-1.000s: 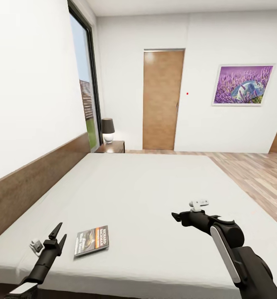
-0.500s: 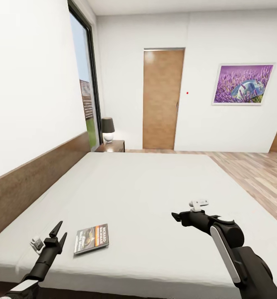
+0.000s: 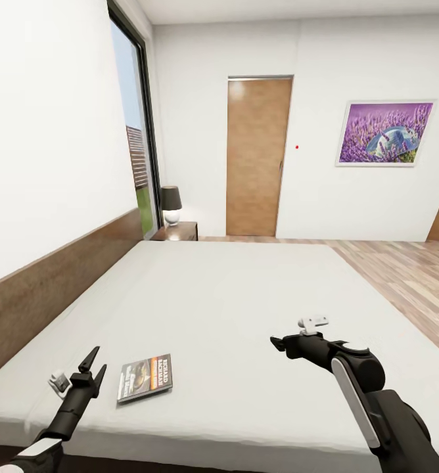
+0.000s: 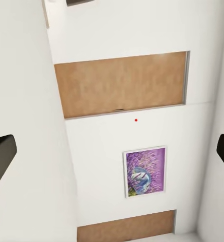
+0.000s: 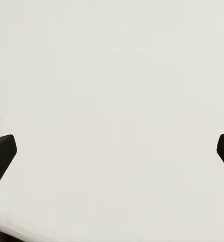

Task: In the bedroom, move the book from the bed onto either nightstand, and place the two sandals side by side next to the bed.

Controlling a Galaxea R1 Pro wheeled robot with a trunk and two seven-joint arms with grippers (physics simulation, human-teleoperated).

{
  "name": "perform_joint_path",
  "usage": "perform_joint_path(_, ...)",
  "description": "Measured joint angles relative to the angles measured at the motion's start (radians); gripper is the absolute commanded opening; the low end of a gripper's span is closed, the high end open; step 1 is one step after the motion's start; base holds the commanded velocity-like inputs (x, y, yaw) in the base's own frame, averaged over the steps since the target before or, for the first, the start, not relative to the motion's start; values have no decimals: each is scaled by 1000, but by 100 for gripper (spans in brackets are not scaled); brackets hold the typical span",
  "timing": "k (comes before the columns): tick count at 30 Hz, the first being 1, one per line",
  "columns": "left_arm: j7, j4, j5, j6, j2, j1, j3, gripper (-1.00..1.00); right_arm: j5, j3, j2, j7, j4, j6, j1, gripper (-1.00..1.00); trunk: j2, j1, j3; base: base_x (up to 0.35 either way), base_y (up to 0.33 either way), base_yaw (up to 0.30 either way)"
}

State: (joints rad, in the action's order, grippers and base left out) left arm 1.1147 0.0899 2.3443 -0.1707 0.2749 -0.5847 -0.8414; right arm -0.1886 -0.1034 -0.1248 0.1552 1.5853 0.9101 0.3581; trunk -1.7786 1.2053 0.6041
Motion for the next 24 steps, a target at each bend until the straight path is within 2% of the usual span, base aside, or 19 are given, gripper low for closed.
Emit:
perform_joint_path(11, -4, 0, 0, 0, 1, -24, 0, 100, 0, -5, 2, 0, 0, 0, 36, 100, 0, 0, 0, 0, 0, 0)
perform_joint_path(19, -11, 0, 0, 0, 0, -37, 0, 100, -1, -6, 5, 0, 0, 41, 103, 100, 0, 0, 0, 0, 0, 0)
perform_joint_path(24, -22, 0, 0, 0, 0, -42, 0, 100, -2, -11, 6, 0, 0, 60, 141, 100, -35, 19, 16, 0, 0, 0)
